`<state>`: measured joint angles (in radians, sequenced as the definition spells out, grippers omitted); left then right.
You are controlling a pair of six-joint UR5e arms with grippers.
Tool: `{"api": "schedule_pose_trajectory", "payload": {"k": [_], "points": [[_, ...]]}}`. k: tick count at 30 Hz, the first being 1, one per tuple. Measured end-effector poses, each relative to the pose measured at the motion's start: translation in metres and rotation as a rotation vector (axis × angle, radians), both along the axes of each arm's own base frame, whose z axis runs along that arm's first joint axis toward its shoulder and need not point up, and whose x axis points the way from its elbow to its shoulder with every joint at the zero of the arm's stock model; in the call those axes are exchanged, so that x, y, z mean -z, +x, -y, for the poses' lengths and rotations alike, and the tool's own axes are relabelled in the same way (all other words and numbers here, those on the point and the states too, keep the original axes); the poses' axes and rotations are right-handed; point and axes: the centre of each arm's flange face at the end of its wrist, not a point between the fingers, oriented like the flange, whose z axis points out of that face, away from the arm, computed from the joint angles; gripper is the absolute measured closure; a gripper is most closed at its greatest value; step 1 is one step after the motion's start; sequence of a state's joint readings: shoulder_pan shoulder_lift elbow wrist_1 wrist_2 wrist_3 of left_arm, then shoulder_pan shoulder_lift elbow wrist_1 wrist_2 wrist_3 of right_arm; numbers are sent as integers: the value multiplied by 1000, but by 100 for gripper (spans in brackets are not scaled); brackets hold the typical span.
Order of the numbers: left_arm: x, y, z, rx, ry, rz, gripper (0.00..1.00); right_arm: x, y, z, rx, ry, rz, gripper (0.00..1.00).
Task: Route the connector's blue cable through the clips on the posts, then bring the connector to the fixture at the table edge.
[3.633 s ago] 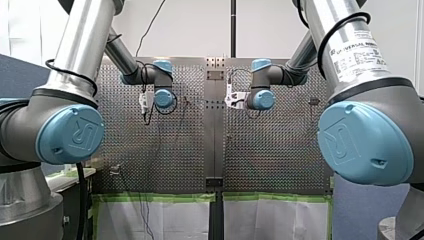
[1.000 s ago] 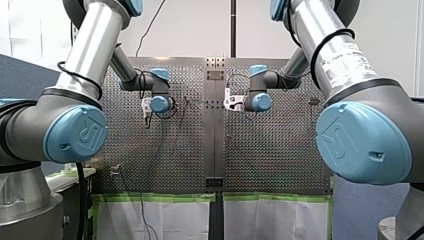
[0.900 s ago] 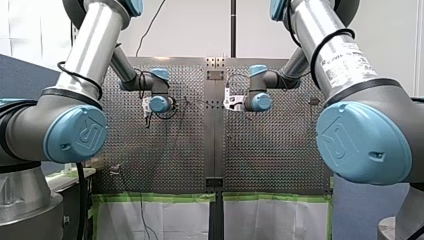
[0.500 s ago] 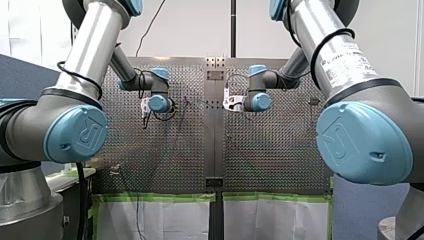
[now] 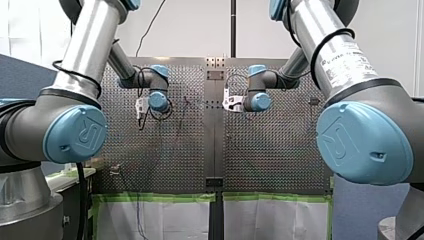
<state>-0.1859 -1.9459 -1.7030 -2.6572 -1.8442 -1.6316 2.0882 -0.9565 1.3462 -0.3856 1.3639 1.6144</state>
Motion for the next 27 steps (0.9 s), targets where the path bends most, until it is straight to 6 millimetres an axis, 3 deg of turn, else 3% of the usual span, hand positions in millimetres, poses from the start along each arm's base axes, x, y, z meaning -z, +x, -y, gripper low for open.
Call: {"api": "schedule_pose_trajectory", "payload": {"k": [9, 19, 27], "points": [[-18, -24, 3, 44, -89, 76, 0, 0, 0, 0, 0, 2, -2, 100], [-28, -71, 18, 142, -153, 75, 0, 1, 0, -1, -1, 7, -4, 100], [-30, -99, 15, 138, -171, 85, 0, 1, 1, -3, -3, 12, -9, 100]]}}
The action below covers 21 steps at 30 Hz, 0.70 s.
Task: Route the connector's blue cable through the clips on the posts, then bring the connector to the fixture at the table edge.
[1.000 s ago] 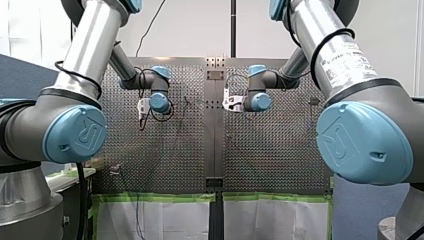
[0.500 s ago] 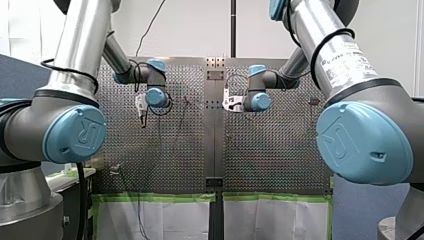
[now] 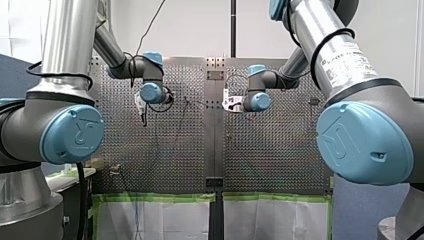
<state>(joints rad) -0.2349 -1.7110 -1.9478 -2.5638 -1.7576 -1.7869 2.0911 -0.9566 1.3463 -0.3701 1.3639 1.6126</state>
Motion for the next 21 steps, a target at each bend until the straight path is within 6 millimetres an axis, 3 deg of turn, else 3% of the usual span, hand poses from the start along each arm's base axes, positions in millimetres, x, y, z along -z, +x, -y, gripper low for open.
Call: {"api": "schedule_pose_trajectory", "payload": {"k": [14, 21], "points": [[55, -49, -4, 45, 86, -193, 0, 2, 6, -9, -13, 22, -16, 100], [62, -59, 3, 100, 103, -210, 0, 3, 7, -11, -17, 22, -20, 100]]}}
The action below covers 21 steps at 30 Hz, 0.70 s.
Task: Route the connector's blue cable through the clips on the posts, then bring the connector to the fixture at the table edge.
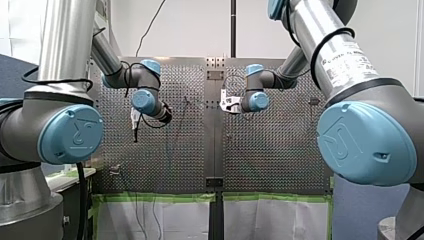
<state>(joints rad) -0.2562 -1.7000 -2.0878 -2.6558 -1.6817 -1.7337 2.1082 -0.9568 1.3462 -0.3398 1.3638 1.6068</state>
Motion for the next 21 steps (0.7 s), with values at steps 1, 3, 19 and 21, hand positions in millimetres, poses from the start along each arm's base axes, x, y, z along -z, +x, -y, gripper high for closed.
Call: {"api": "schedule_pose_trajectory", "payload": {"k": [1, 3, 19, 21], "points": [[-1, 0, 1, 9, -1, 7, 0, 0, 0, 0, 0, 0, 0, 100], [-4, 0, 3, 19, -5, 21, 0, 0, 0, 0, -1, 0, 0, 100], [-45, 5, 15, 88, -94, 191, 0, -1, 1, 0, 1, -8, 4, 100], [-47, 6, 16, 91, -90, 198, 0, -1, 1, 1, 1, -9, 5, 100]]}}
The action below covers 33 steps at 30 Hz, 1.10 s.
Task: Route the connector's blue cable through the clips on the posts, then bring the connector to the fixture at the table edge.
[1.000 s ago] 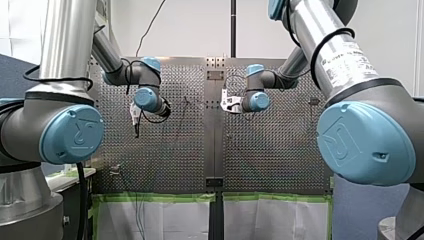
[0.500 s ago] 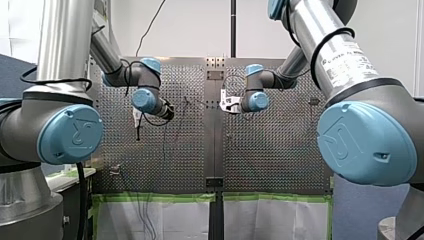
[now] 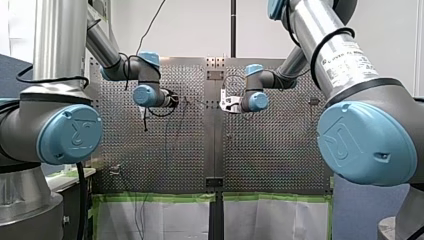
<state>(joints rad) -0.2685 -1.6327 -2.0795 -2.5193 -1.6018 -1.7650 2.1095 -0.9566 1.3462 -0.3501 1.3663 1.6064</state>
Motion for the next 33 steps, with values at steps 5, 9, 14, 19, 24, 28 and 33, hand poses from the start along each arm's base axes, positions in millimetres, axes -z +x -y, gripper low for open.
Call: {"api": "schedule_pose_trajectory", "payload": {"k": [5, 9, 14, 19, 24, 28, 33], "points": [[-4, 2, 1, -9, 9, 4, 0, 0, 0, 1, 1, -2, 1, 100], [-4, 2, 0, -20, 21, 5, 0, 0, -1, 1, 2, -2, 1, 100], [-5, 2, 1, -24, 39, 8, 0, 0, 0, 1, 1, -3, 1, 100], [-4, 0, 1, -36, 66, 4, 0, 0, 0, 0, 1, -1, 2, 100], [-4, -1, 2, -50, 89, 3, 0, 0, 0, 0, 0, 0, 2, 100], [-4, -1, 2, -62, 94, 2, 0, 0, 0, 0, 0, 0, 3, 100], [-4, -1, 1, -66, 94, 1, 0, 0, 0, 0, -1, 2, 1, 100]]}}
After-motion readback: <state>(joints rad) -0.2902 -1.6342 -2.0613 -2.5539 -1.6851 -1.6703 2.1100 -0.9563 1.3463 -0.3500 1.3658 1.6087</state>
